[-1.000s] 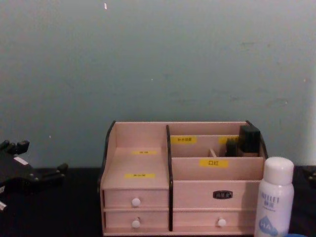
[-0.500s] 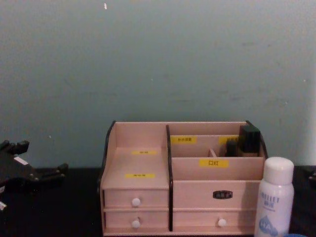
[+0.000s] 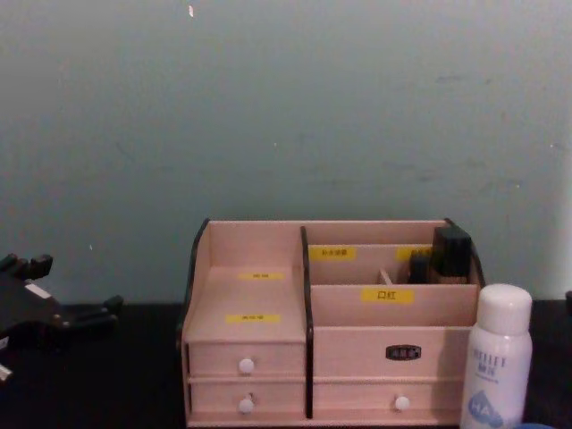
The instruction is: Pick up the facial cleanser and watermelon frost from the table and place them into the tiered storage box.
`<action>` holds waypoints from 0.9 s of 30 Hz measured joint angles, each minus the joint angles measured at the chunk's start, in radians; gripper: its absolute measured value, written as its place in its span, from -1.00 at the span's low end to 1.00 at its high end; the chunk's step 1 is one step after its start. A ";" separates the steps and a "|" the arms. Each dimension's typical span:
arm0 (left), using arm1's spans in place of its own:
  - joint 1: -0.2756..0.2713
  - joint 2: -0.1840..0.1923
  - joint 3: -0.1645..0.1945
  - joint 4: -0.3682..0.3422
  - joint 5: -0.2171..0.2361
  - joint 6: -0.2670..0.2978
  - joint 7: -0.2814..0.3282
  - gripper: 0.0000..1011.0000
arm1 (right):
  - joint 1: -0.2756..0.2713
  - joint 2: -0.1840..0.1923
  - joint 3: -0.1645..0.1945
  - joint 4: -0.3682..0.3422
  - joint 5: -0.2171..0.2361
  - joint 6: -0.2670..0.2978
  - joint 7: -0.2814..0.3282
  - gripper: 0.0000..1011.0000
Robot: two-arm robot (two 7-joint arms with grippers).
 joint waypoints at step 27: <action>0.000 0.000 0.000 0.000 0.000 0.000 0.000 0.98 | -0.221 0.078 0.126 -0.197 0.162 0.055 0.194 0.98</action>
